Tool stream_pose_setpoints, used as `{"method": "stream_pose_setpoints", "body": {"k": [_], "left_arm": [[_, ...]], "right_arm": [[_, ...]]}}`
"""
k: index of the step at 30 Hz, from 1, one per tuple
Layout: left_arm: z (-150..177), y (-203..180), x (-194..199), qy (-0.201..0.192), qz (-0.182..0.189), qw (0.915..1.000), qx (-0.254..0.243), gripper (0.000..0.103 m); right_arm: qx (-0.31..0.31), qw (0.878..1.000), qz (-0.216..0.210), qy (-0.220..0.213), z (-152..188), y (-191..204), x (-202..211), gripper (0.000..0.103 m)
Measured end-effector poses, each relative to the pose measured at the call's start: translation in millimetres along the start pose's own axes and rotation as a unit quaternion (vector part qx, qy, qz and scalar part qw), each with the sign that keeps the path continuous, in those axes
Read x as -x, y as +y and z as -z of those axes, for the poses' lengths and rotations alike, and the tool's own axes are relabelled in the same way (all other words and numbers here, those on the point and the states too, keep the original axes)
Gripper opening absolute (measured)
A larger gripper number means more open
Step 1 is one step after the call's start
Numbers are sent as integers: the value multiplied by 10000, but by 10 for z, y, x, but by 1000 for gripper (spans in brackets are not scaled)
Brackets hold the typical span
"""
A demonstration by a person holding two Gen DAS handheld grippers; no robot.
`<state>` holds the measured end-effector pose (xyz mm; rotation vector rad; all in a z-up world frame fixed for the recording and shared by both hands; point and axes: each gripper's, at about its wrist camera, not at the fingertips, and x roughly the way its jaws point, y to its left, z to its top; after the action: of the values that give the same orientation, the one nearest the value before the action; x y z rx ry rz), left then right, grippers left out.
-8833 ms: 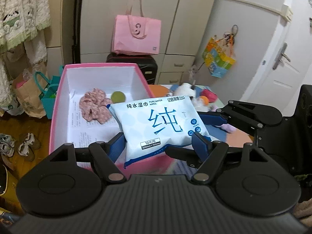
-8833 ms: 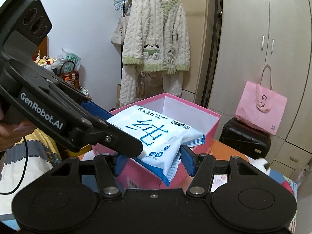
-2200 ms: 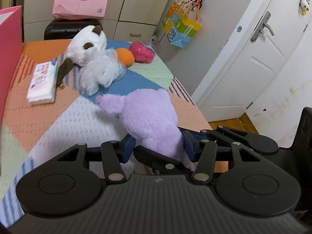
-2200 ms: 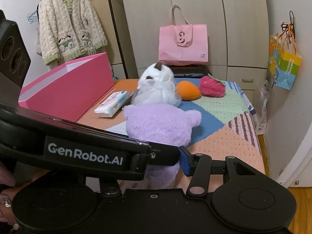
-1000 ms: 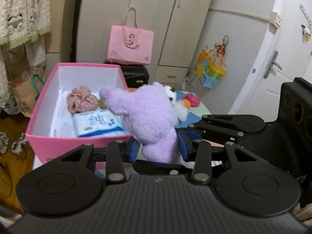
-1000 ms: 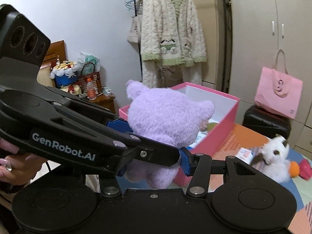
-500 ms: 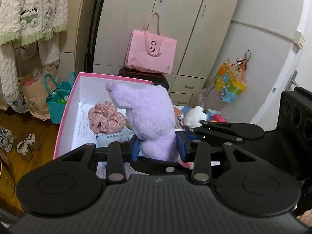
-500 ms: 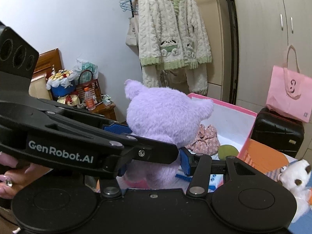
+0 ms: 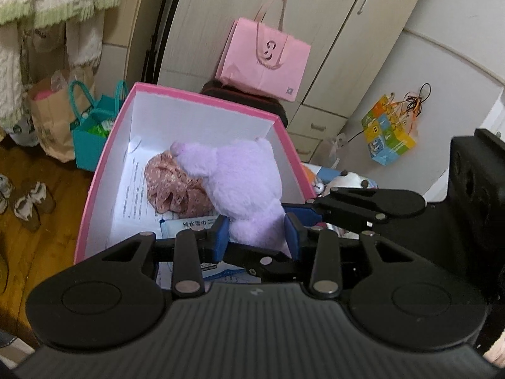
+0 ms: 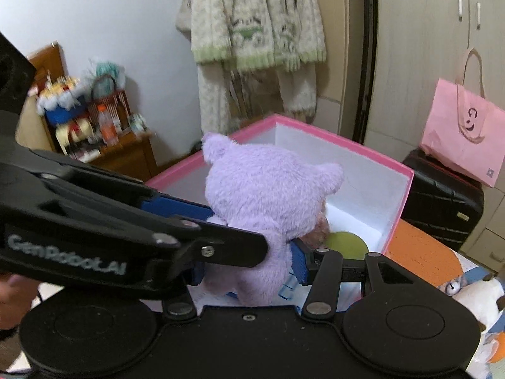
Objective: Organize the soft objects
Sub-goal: 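Open both tools to drop the lavender bear into the box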
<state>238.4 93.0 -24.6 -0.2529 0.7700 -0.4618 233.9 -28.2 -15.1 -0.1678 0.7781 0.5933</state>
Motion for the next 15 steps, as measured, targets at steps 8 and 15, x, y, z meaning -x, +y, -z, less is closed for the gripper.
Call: {"method": "stream_pose_setpoints", "body": {"k": [8, 15], "left_arm": [[53, 133, -85, 263, -4, 9995, 170, 37], [10, 206, -111, 263, -93, 9994, 194, 37]], "right_arm": [[424, 9975, 121, 549, -30, 34, -190, 56], [673, 9933, 99, 937, -78, 79, -407, 57]]}}
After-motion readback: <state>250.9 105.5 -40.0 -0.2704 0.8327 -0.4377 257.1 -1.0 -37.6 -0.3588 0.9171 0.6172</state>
